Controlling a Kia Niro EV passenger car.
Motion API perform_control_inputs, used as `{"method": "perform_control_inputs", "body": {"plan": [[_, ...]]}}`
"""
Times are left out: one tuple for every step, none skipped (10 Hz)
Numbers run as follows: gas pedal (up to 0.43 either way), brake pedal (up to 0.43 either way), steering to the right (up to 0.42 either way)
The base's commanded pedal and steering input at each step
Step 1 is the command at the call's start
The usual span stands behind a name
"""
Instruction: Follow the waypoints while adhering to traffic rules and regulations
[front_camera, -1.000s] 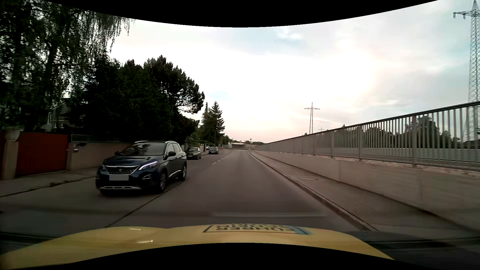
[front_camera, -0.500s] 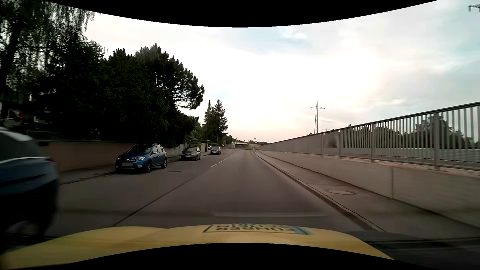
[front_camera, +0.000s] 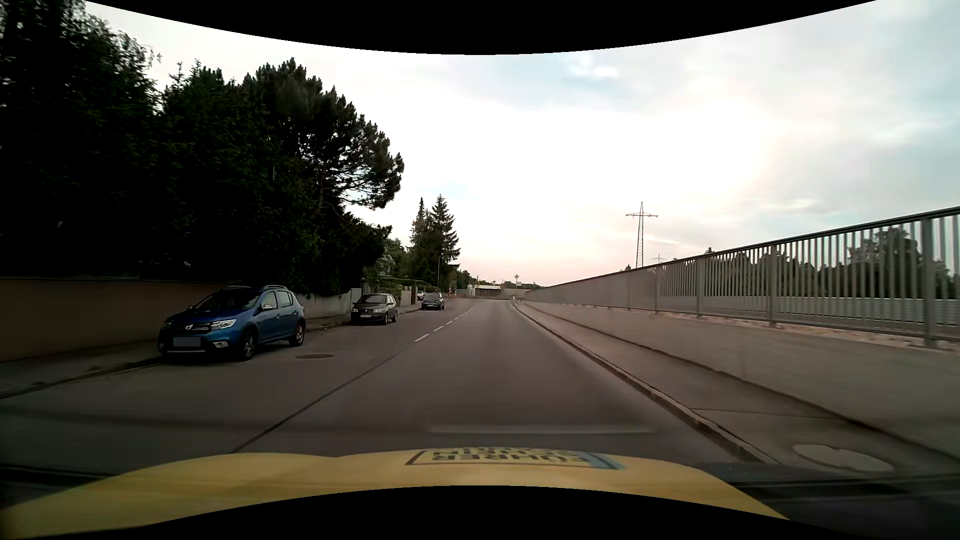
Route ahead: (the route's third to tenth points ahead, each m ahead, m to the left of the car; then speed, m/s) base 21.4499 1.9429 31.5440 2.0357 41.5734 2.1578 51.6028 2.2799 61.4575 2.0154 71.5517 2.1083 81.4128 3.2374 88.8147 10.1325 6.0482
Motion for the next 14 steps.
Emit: {"method": "perform_control_inputs", "body": {"plan": [[0.047, 0.000, -0.010], [0.047, 0.000, -0.010], [0.059, 0.000, -0.010], [0.059, 0.000, -0.010], [0.059, 0.000, -0.009], [0.059, 0.000, -0.006], [0.059, 0.000, -0.004], [0.059, 0.000, 0.000], [0.059, 0.000, 0.005], [0.059, 0.000, 0.006], [0.067, 0.000, 0.006], [0.067, 0.000, 0.005], [0.067, 0.000, 0.005], [0.067, 0.000, 0.005]]}}
